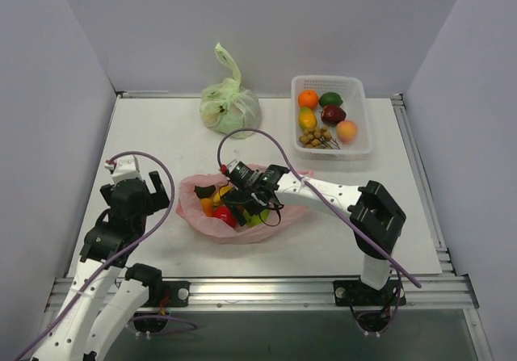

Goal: Untie the knot of the plastic bag and take out the fruit

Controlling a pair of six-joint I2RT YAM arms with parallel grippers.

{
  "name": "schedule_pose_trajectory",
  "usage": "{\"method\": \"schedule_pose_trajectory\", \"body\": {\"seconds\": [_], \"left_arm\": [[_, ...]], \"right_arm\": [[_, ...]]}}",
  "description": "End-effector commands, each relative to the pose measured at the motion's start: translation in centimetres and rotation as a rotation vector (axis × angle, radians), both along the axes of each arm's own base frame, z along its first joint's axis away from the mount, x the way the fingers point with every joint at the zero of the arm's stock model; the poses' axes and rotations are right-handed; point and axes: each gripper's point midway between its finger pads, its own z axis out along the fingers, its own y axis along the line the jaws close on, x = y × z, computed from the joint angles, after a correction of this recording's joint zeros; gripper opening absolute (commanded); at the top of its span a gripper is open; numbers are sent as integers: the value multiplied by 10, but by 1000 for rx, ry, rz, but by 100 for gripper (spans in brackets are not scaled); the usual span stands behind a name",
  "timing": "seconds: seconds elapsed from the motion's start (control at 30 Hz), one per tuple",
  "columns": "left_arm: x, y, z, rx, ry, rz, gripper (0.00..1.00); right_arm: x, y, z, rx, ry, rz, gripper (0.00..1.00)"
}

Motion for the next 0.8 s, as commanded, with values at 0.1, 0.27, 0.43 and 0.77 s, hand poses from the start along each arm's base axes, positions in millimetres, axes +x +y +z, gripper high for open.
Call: {"method": "schedule_pose_trajectory", "body": {"seconds": [0.1,0.27,0.43,0.77], "left_arm": [[5,8,14,-11,-210,41,97],[0,18,29,14,-326,56,97],[0,16,28,-6,-312,56,97],[-19,18,41,-79,-361,68,97]], "right_arm": [[-16,-10,-14,-46,50,26,90],[-17,-12,-20,-63,56,24,98],[-15,-9,-19,-55,46,11,88],[-19,4,53,135,-28,57,45]]}}
